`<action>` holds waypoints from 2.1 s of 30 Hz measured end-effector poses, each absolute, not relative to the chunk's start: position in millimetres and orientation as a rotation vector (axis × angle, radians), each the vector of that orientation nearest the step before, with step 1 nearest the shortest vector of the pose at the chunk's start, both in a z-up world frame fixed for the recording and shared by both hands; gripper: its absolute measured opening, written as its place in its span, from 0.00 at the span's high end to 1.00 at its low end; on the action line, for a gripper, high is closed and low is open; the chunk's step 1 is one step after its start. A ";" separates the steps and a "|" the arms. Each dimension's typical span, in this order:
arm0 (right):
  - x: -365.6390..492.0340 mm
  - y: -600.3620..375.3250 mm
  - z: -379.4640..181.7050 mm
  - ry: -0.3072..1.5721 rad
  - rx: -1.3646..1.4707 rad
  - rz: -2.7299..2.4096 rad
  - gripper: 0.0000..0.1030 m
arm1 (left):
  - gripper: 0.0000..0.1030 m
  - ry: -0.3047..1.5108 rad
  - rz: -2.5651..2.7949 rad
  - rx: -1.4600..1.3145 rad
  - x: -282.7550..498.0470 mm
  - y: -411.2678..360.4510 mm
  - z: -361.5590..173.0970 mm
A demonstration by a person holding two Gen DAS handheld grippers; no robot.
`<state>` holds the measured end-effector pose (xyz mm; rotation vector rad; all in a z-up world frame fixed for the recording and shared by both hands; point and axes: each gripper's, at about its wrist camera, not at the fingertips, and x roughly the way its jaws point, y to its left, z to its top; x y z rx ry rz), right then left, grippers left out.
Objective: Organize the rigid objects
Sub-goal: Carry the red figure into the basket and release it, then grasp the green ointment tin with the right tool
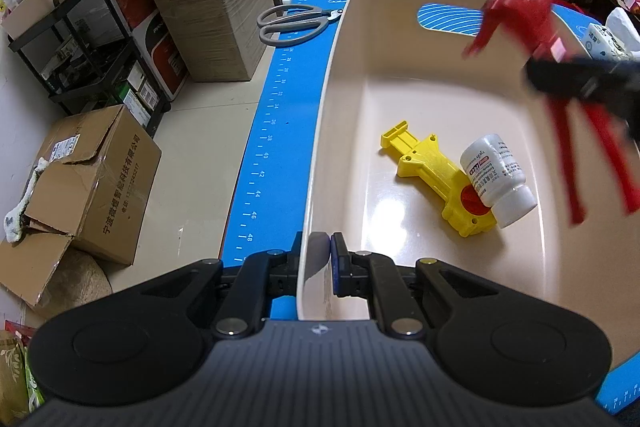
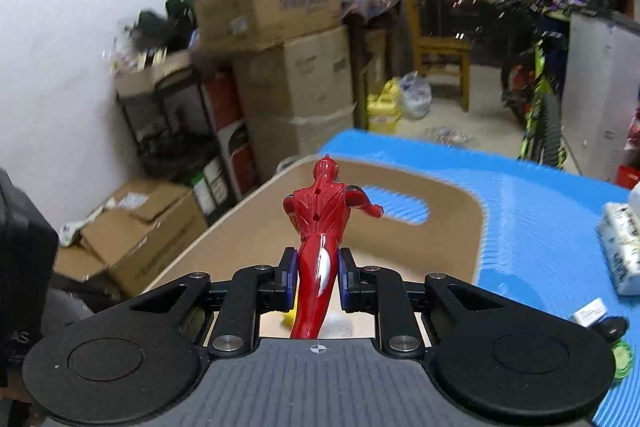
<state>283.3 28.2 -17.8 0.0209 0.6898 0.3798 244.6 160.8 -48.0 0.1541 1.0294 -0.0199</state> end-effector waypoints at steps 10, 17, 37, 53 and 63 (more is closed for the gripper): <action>296.8 52.5 -56.8 0.868 -0.035 0.412 0.72 | 0.87 1.030 -0.021 0.156 244.6 160.0 -48.4; 294.9 49.6 -57.6 0.884 -0.025 0.419 0.63 | 0.87 1.030 -0.021 0.156 244.6 160.0 -48.4; 276.1 -118.2 -28.8 0.695 0.054 0.033 0.28 | 0.87 1.029 -0.020 0.153 244.7 159.1 -49.0; 274.0 -198.5 -122.5 0.733 0.089 -0.234 0.28 | 0.87 1.029 -0.022 0.156 245.3 158.1 -48.2; 282.7 -209.5 -152.8 0.702 0.059 -0.237 0.34 | 0.87 1.023 -0.028 0.165 245.8 159.1 -47.0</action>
